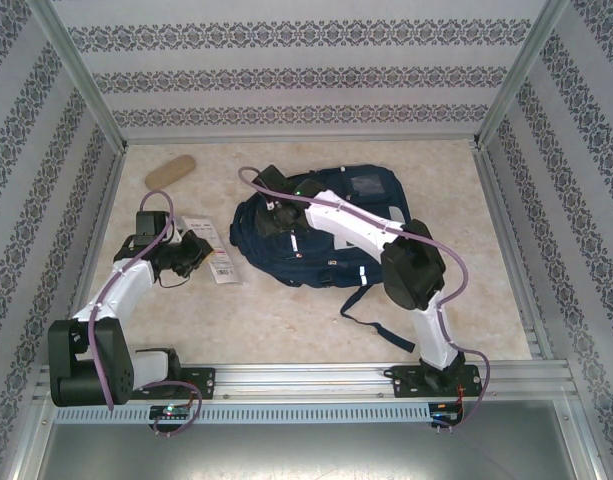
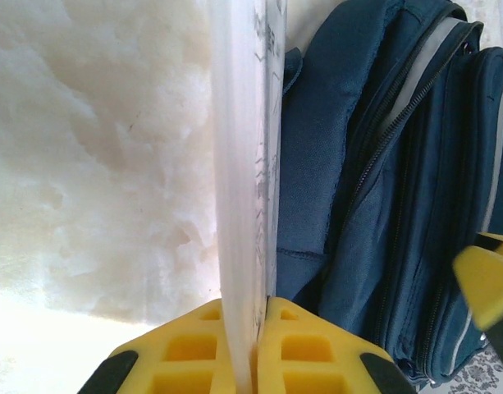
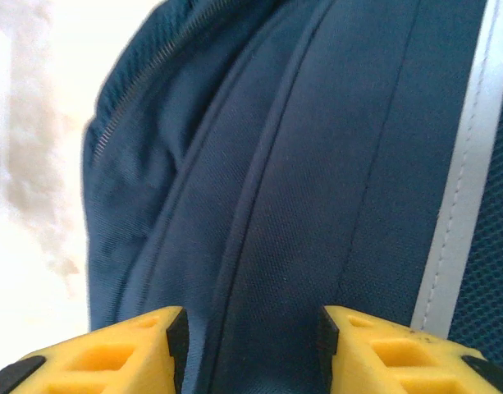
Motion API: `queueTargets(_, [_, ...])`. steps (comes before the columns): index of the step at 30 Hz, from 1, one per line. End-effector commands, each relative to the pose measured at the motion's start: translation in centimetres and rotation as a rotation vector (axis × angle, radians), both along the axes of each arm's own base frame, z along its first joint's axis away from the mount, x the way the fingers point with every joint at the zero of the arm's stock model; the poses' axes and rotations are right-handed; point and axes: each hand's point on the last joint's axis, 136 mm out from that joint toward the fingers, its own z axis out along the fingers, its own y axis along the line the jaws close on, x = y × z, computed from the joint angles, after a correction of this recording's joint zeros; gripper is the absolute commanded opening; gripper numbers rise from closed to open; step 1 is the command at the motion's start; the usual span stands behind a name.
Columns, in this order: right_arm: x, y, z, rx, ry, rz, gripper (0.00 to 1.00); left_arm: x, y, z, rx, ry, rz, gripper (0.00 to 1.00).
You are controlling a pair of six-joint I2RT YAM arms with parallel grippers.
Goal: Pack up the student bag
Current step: Open the student bag at the center of the table, then place the loose stationery in the student bag.
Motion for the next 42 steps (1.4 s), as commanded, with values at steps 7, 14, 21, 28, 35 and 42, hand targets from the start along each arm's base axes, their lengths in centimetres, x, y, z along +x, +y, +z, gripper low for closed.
queueTargets(7, [-0.4, -0.4, -2.3, -0.113, 0.015, 0.025, 0.03, -0.2, -1.4, 2.5, -0.053, -0.049, -0.029, 0.02])
queueTargets(14, [0.2, -0.8, 5.9, -0.002, -0.143, 0.016, 0.0, 0.8, -2.6, 4.9, -0.102, -0.112, -0.029, 0.02])
queueTargets(21, [0.1, -3.1, 14.6, 0.138, -0.258, 0.012, 0.0, 2.9, -5.9, 7.1, -0.138, -0.183, -0.05, 0.02])
queueTargets(28, [-0.3, -5.5, 19.7, 0.321, -0.284, 0.007, 0.0, 5.8, -11.4, 8.1, -0.151, -0.241, -0.118, 0.0])
queueTargets(35, [-0.6, -7.2, 21.0, 0.433, -0.247, -0.026, 0.0, 8.6, -18.2, 8.6, -0.166, -0.29, -0.235, 0.0])
queueTargets(42, [-0.8, -7.9, 21.0, 0.469, -0.222, -0.049, 0.0, 10.3, -21.4, 2.9, -0.057, -0.178, -0.317, 0.01])
